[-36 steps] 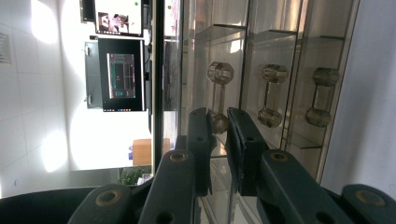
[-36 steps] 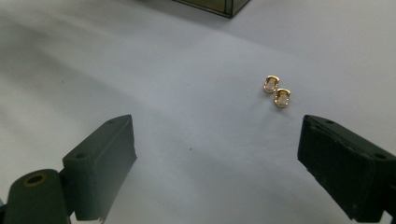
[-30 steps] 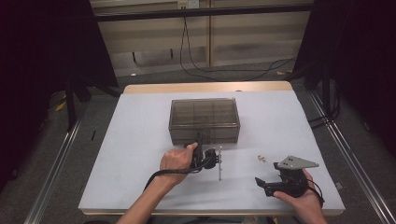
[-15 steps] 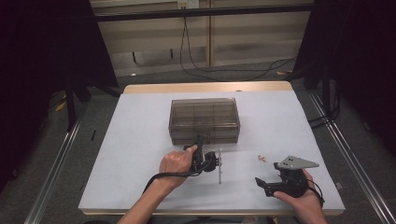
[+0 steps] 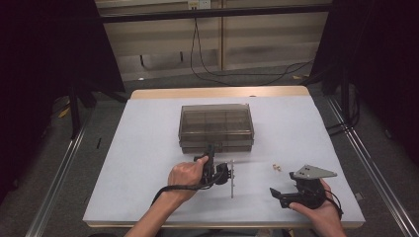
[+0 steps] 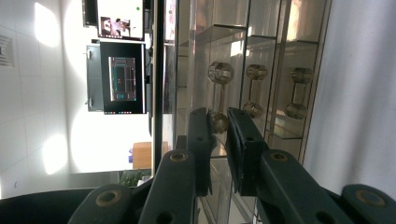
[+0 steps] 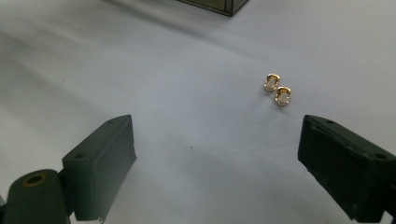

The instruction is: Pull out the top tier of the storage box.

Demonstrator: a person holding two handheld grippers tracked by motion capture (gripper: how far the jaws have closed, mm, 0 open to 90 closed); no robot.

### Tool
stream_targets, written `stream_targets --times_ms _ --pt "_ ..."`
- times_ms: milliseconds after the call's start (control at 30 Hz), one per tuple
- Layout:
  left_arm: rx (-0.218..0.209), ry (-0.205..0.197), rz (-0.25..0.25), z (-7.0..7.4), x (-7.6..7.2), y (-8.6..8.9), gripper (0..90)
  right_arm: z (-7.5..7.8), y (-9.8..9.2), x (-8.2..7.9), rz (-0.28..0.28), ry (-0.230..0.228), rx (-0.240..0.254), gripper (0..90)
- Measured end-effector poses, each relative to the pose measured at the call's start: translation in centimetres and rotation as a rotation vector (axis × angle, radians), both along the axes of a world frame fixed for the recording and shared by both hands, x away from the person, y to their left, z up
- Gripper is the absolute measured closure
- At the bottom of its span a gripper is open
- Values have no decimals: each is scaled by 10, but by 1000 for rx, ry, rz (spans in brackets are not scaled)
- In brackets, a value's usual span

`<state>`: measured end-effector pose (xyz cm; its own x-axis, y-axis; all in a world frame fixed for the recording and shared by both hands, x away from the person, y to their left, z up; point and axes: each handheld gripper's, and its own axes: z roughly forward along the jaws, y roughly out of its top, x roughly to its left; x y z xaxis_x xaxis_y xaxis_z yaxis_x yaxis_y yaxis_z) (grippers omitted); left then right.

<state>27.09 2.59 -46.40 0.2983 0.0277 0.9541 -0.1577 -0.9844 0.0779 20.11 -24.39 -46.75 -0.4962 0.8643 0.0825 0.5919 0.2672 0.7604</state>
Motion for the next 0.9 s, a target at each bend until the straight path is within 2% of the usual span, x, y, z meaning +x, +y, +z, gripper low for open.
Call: stream_targets --times_ms 200,367,400,467,533,567,667,733,767,867,900 --pt "-26 40 -9 4 1 2 795 -1 1 1 1 5 -3 105" --pt "-81 97 -21 9 1 5 748 -1 1 1 -2 6 -2 103" --pt "-84 95 -20 8 0 5 734 -1 1 1 -1 6 -2 103" --pt "-97 116 -16 9 0 6 707 0 1 1 -1 8 -2 102" --pt "-118 127 -29 12 -1 7 683 0 1 1 -1 6 -2 102" --pt "-152 155 -42 15 -1 7 666 0 1 1 -1 6 -2 102" --pt "-194 214 -56 22 -3 10 633 -1 0 1 0 5 -3 101" --pt "-258 270 -66 28 -2 14 613 -1 1 1 2 10 -1 101" --pt "-301 318 -69 32 -1 16 610 -1 1 0 1 14 -4 101" --pt "-384 400 -76 37 4 22 602 -1 1 1 0 15 -2 97" --pt "-404 439 -75 37 5 24 603 -1 1 1 0 12 -4 95"
